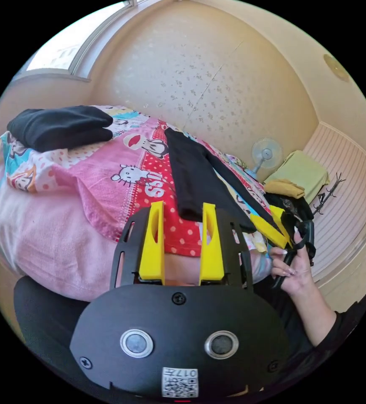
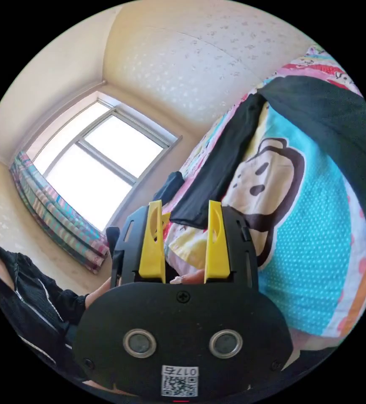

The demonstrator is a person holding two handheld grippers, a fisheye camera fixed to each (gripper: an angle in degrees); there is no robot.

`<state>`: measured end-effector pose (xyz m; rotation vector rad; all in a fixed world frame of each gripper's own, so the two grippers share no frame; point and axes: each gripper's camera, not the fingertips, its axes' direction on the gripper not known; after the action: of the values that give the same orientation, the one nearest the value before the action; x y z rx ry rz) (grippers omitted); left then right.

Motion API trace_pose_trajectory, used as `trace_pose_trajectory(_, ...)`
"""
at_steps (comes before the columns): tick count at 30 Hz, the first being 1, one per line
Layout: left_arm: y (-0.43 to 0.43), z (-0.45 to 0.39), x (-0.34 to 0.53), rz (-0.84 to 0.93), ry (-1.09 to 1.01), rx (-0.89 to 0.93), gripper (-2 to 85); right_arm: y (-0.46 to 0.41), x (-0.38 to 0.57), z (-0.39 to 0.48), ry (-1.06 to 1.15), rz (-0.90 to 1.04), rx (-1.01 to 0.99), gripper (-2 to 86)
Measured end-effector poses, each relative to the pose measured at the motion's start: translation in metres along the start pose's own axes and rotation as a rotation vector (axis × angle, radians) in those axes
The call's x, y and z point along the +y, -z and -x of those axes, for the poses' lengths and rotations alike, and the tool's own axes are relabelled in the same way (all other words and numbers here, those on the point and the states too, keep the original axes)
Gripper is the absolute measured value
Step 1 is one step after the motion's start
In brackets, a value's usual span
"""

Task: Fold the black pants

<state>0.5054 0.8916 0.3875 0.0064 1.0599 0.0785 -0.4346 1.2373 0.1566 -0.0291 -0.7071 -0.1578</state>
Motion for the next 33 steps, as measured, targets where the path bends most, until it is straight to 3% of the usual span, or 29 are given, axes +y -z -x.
trace_pose_trajectory(5, 0.011, -0.005, -0.008, -0.043, 0.007, -0.014, 14.5, -0.005, 0.006, 0.046, 0.123, -0.116, 0.335, 14.0)
trace_pose_trajectory(9, -0.008, 0.001, -0.021, 0.061, 0.029, 0.056, 13.5, -0.025, 0.000, 0.044, 0.088, 0.007, 0.448, 12.2)
trace_pose_trajectory(14, 0.002, 0.000, -0.028, 0.053, 0.031, -0.008, 8.6, -0.023, 0.002, 0.035, 0.012, -0.038, 0.358, 4.9)
trace_pose_trajectory(22, 0.045, -0.010, -0.074, 0.049, -0.037, 0.012, 5.1, -0.010, -0.020, 0.050, -0.016, -0.001, 0.232, 2.7)
trace_pose_trajectory(29, 0.047, 0.002, -0.059, 0.126, -0.012, -0.069, 3.8, -0.026, -0.010, 0.061, 0.058, 0.099, 0.416, 2.4)
trace_pose_trajectory(33, 0.051, 0.022, -0.045, 0.061, 0.066, -0.034, 0.1, -0.018, 0.003, 0.043, 0.052, 0.053, 0.338, 2.8)
